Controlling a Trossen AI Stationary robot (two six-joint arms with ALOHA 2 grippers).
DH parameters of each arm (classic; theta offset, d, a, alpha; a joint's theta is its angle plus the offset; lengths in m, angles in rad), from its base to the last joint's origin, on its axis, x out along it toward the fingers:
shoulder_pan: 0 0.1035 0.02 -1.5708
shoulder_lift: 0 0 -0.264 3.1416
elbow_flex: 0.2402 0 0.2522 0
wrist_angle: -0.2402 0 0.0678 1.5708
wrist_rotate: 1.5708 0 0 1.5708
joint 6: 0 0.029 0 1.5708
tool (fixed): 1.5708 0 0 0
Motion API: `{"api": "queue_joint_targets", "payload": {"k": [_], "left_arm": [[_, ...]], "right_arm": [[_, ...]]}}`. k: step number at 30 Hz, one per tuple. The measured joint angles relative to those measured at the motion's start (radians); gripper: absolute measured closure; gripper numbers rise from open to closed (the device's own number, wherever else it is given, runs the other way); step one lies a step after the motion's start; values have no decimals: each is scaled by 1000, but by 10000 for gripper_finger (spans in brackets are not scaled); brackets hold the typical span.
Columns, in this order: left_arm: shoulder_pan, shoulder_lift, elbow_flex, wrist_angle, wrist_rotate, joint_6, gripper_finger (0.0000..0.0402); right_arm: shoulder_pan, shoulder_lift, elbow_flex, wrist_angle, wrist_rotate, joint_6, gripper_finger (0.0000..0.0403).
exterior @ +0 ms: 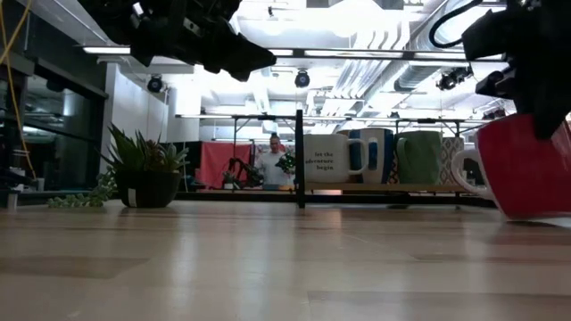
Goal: Place coffee mugs
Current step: Put the red mug on the shelf
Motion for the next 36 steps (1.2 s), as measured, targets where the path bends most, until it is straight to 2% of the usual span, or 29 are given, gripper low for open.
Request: {"api": "queue_joint_targets", "payload": {"k": [11, 16, 22, 31, 36], "left_arm": [[0, 0, 0, 2, 0, -1, 351], [0, 0, 0, 3, 0, 0, 351], [0, 0, 0, 3, 0, 0, 351], [-5, 0, 0, 3, 0, 0, 351], [-14, 0, 0, 3, 0, 0, 351]], "right_arm": [[0, -1, -5, -2, 9, 120, 323], [9, -1, -5, -14, -39, 165, 310], [48, -1, -3, -13, -42, 218, 304], [83, -2, 87, -80, 61, 223, 304], [88, -2, 161, -151, 92, 344, 304]]}}
